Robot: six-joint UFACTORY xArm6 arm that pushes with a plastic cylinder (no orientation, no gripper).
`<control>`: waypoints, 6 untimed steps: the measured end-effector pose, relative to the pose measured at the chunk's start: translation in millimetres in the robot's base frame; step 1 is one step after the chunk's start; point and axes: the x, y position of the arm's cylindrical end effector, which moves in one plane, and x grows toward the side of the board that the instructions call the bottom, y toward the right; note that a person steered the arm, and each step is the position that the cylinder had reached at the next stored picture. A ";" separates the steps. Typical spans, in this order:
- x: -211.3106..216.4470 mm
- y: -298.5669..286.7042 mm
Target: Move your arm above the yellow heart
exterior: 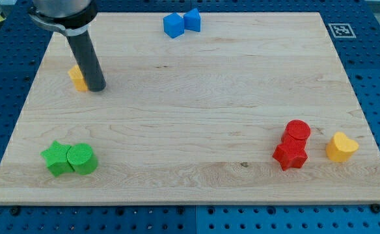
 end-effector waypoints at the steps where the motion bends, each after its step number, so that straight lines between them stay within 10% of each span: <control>1: 0.0 46.2; 6: 58.1 420.6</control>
